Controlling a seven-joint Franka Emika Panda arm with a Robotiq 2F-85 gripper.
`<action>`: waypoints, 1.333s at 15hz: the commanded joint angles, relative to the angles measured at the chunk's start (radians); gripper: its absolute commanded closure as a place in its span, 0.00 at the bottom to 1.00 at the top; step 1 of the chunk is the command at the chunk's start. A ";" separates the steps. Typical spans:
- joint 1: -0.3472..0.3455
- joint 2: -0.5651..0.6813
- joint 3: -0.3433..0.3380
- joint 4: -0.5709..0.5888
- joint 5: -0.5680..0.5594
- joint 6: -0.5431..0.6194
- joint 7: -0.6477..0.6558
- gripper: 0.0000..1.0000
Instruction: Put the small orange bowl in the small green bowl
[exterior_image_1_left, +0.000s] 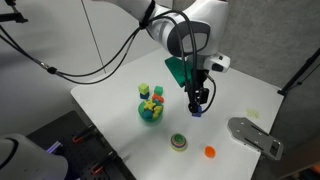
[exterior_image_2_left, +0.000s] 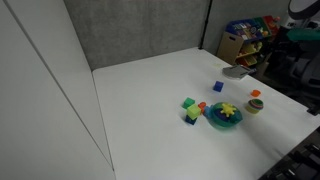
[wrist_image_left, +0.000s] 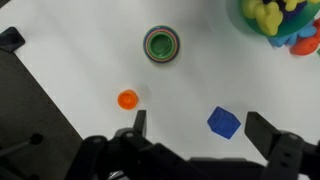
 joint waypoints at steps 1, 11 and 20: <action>0.003 0.002 -0.005 0.008 0.001 -0.007 -0.003 0.00; -0.043 0.155 -0.037 0.166 0.032 0.015 0.003 0.00; -0.148 0.401 -0.020 0.338 0.154 0.059 -0.039 0.00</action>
